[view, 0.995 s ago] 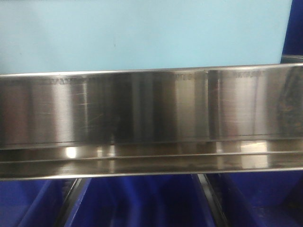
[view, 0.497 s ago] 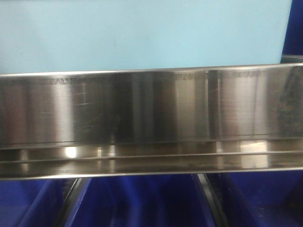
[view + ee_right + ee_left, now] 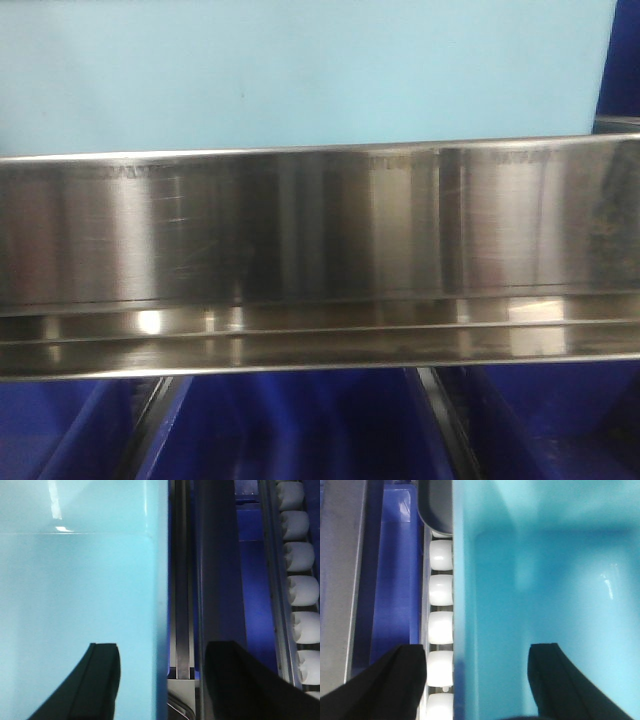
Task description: Move two blue bins to right shelf middle
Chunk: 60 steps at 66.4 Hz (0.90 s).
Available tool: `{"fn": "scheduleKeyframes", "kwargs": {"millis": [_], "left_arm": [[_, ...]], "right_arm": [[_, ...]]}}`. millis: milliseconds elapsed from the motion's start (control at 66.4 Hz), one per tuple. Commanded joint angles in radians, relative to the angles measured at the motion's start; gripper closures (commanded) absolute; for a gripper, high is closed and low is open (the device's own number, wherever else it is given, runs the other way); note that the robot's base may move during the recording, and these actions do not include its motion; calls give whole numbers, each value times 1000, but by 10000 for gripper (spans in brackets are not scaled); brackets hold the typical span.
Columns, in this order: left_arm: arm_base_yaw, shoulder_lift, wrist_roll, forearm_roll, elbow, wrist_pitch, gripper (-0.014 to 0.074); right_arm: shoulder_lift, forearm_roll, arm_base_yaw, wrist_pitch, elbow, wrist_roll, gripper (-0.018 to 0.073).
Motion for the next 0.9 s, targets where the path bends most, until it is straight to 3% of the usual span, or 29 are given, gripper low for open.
{"fn": "scheduleKeyframes", "kwargs": {"millis": [0,452,573,738,769,889], "left_arm": [[-1,-13,16,-3,0,-3,246],[-1,-11,21,-19,11,-3,262],[-1,-11,21,-32,34,-3,391],[-1,-11,21,-32,40,-3,666],[-1,-11,21,-32,38,-3,708],[-1,-11,21,-32,36,-3,708]], "right_arm": [[-3,-8,-6,-8,2,-19,283],[-3,-8,-6,-8,2,-19,299],[-3,-8,-6,-8,2,-19,421],[-3,-8,-6,-8,2,-19,713],[-3,-8,-6,-8,2,-19,725],[-3,-8,-4,-8,2,-19,724]]}}
